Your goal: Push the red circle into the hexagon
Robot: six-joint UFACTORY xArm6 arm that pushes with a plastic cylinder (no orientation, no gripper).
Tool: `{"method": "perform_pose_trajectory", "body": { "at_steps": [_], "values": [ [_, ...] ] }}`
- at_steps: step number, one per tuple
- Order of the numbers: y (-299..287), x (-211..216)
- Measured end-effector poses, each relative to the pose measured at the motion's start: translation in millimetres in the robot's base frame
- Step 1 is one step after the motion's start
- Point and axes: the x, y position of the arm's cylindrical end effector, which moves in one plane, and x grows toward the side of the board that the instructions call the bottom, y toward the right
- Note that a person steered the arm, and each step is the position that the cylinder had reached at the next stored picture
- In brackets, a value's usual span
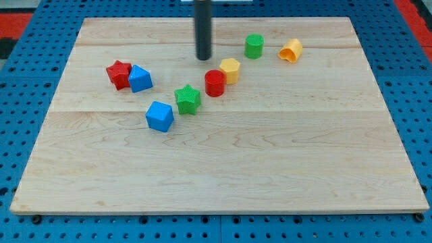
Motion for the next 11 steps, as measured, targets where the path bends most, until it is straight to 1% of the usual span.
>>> {"method": "perform_pose_trajectory", "body": {
  "at_steps": [1,3,4,6,8,9,10,11],
  "values": [
    [-29.3,9.3],
    [-27.2,34.2],
    [-6.4,38.2],
    [3.7,75.0],
    [43.8,77.8],
    [30.6,71.0],
    [51.0,57.3],
    [51.1,56.3]
  ]
}}
